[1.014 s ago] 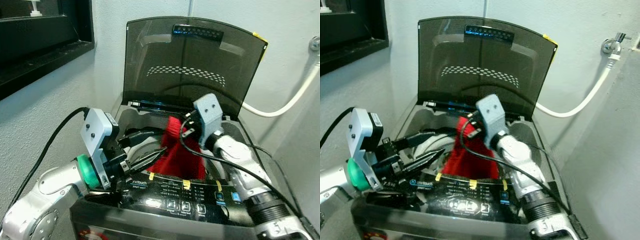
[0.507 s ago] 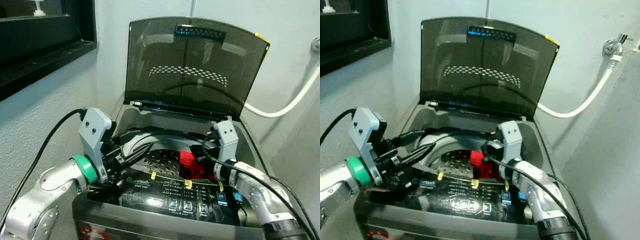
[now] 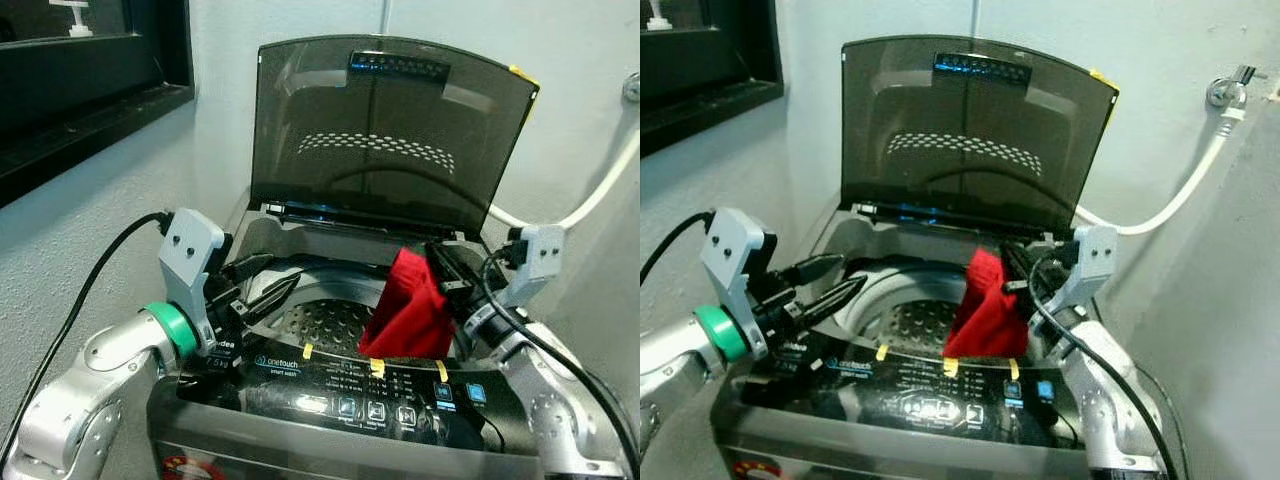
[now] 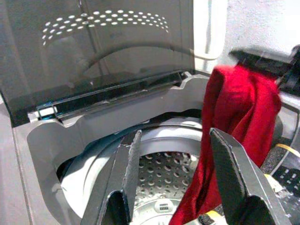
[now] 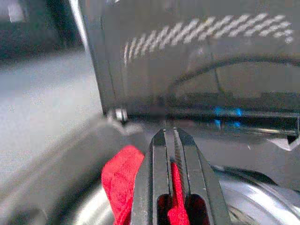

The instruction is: Clothes washing

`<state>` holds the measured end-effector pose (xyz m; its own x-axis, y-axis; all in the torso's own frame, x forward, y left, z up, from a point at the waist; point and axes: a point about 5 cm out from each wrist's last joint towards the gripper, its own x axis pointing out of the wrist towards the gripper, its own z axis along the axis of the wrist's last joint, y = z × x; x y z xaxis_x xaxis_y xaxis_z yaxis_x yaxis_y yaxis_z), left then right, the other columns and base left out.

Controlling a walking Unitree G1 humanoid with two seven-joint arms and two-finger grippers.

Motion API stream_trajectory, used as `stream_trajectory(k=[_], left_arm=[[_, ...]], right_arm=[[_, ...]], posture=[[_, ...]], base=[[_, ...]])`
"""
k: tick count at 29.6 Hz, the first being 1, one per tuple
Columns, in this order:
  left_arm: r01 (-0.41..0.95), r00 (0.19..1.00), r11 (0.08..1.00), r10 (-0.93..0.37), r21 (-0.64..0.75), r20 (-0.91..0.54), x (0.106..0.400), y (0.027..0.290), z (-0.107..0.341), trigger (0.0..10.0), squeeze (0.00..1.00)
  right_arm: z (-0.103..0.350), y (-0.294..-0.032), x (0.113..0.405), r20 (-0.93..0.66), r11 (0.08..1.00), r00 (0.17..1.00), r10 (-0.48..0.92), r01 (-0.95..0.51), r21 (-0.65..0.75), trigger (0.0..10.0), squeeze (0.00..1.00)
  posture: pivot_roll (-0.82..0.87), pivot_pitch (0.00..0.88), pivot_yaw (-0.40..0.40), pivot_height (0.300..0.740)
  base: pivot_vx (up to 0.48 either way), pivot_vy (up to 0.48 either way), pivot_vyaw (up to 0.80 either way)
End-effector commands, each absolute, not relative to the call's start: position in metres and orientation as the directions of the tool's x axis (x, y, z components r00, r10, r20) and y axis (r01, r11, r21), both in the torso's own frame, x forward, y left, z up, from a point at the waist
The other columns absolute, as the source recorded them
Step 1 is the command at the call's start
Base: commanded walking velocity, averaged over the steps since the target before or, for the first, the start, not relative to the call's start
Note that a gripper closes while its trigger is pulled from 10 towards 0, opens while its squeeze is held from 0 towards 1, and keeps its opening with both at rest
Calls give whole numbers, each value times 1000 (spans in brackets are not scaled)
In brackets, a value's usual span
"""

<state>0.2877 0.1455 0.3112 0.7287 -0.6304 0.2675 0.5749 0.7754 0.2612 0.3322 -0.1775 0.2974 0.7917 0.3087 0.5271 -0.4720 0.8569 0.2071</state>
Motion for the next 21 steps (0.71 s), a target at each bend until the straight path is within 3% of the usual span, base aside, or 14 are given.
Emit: stream_trajectory(k=[1, 4, 5, 9, 11, 13, 16, 18, 20, 21], left_arm=[[575, 724, 773, -633, 267, 275, 288, 144, 312, 10000, 0], [555, 731, 783, -620, 279, 284, 289, 144, 313, 10000, 0], [532, 741, 795, -604, 293, 294, 290, 144, 315, 10000, 0], [512, 748, 806, -589, 297, 306, 291, 146, 317, 10000, 0], [487, 761, 824, -563, 290, 323, 294, 148, 320, 10000, 0], [487, 761, 824, -563, 290, 323, 294, 148, 320, 10000, 0], [485, 757, 823, -565, 296, 330, 294, 149, 323, 10000, 0], [485, 757, 823, -565, 296, 330, 294, 149, 323, 10000, 0], [484, 755, 823, -565, 297, 333, 294, 149, 323, 10000, 0], [484, 755, 823, -565, 297, 333, 294, 149, 323, 10000, 0]], right_arm=[[312, -185, 325, 595, 848, 757, 272, -480, 223, 10000, 0], [310, -183, 325, 592, 858, 766, 251, -459, 229, 10000, 0], [302, -177, 328, 534, 904, 792, 295, -412, 111, 10000, 0], [294, -170, 327, 457, 910, 803, 383, -413, -38, 10000, 0], [279, -168, 320, 276, 830, 790, 547, -472, -297, 10000, 0], [279, -168, 320, 276, 830, 790, 547, -472, -297, 10000, 0], [283, -183, 314, 138, 729, 786, 602, -471, -497, 10000, 0], [283, -183, 314, 138, 729, 786, 602, -471, -497, 10000, 0], [294, -191, 310, 96, 648, 785, 612, -428, -630, 10000, 0], [294, -191, 310, 96, 648, 785, 612, -428, -630, 10000, 0]], posture=[[111, 103, -14, 740], [112, 92, -14, 740], [112, 86, -14, 740], [112, 82, -13, 740], [114, 75, -16, 740], [114, 75, -16, 740], [108, 72, -12, 740], [108, 72, -12, 740], [105, 74, -13, 740], [105, 74, -13, 740]], base=[[0, 0, 0], [0, 0, 0], [0, 0, 0], [0, 0, 0], [0, 0, 0], [0, 0, 0], [0, 0, 0], [0, 0, 0], [0, 0, 0], [0, 0, 0]])
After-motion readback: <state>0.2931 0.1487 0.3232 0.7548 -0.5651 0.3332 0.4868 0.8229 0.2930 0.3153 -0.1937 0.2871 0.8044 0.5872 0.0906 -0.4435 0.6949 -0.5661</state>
